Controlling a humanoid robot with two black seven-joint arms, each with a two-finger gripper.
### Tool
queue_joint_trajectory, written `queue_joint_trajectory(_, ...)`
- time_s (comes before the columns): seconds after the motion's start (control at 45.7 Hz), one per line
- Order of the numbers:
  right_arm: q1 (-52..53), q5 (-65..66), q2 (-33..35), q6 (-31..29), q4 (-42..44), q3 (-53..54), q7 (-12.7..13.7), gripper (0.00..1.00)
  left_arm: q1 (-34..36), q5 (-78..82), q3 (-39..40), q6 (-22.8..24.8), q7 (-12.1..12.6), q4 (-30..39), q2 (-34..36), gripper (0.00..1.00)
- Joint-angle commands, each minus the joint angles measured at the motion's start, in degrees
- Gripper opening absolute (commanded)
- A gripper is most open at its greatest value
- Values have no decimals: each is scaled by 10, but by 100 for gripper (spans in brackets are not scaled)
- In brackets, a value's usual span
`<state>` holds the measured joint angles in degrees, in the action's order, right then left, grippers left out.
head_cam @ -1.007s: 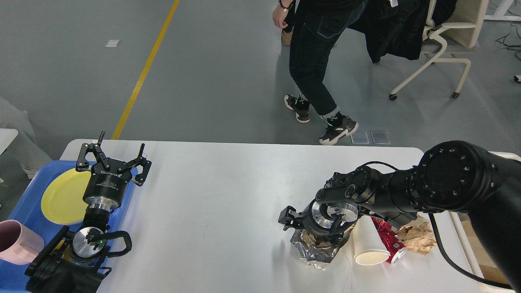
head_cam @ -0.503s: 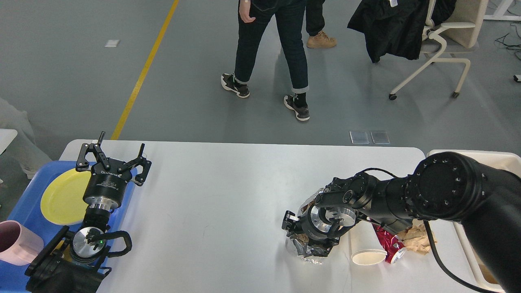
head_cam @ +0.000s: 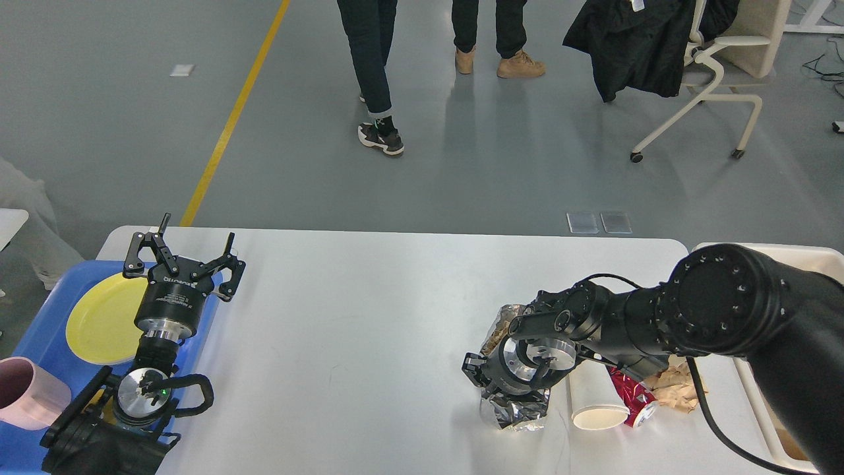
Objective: Tidy desktop
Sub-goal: 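Lower the right gripper onto the crumpled foil and grasp it, then lift the foil and carry it into the white bin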
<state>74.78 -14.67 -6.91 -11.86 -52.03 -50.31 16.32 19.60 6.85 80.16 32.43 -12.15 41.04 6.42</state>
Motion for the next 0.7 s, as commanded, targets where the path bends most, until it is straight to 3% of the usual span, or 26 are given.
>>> queue_joint_trajectory(0.0,0,0,0,0,-1,1,1,0,0,0,0,0,0,0,0,96)
queue_joint_trajectory(0.263,32,-4,-1,3,-34,1,1,0,0,0,1,0,0,0,0,96)
queue_joint_trajectory(0.481,165,-4,13,5,-142,-15,23,0,0,-1,0,0,0,0,0,96)
queue_joint_trajectory(0.678,310,-14,79,-11,-264,-46,29,0,0,0,0,0,0,0,0,96)
